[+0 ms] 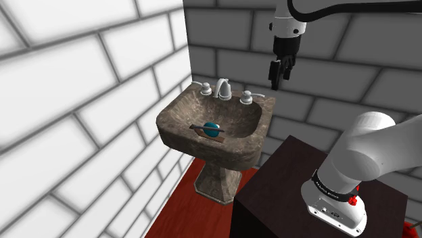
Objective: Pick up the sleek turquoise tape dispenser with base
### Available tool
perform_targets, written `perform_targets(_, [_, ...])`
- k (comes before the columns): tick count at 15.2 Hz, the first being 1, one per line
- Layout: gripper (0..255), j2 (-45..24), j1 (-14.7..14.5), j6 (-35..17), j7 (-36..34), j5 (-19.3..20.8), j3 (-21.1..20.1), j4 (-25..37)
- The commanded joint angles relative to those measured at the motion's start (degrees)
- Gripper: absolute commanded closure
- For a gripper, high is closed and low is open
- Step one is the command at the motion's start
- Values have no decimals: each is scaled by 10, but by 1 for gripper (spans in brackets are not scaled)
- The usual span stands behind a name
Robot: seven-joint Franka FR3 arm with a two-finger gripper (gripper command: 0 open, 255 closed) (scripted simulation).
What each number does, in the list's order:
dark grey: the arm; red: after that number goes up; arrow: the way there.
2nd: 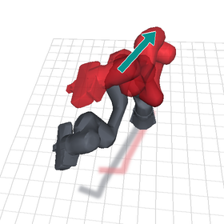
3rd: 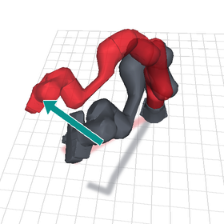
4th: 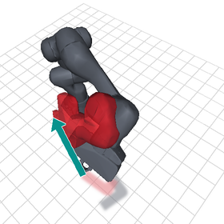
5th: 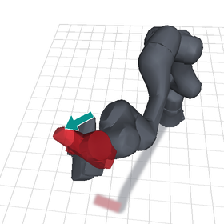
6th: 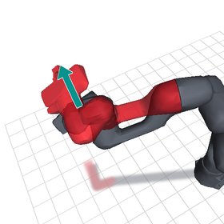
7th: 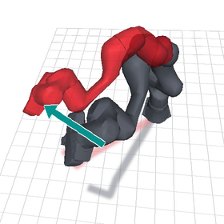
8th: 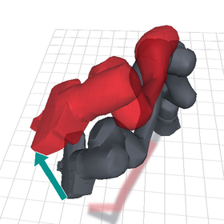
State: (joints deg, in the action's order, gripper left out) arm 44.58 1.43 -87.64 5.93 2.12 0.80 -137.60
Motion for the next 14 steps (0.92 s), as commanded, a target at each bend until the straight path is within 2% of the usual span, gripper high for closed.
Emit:
perform_targets(1, [0,0,0,0,0,0,0,0])
perform_targets(7, [0,-109,-14,-106,9,-3,-5,-4])
perform_targets(14, [0,-255,-27,-213,20,-5,-14,26])
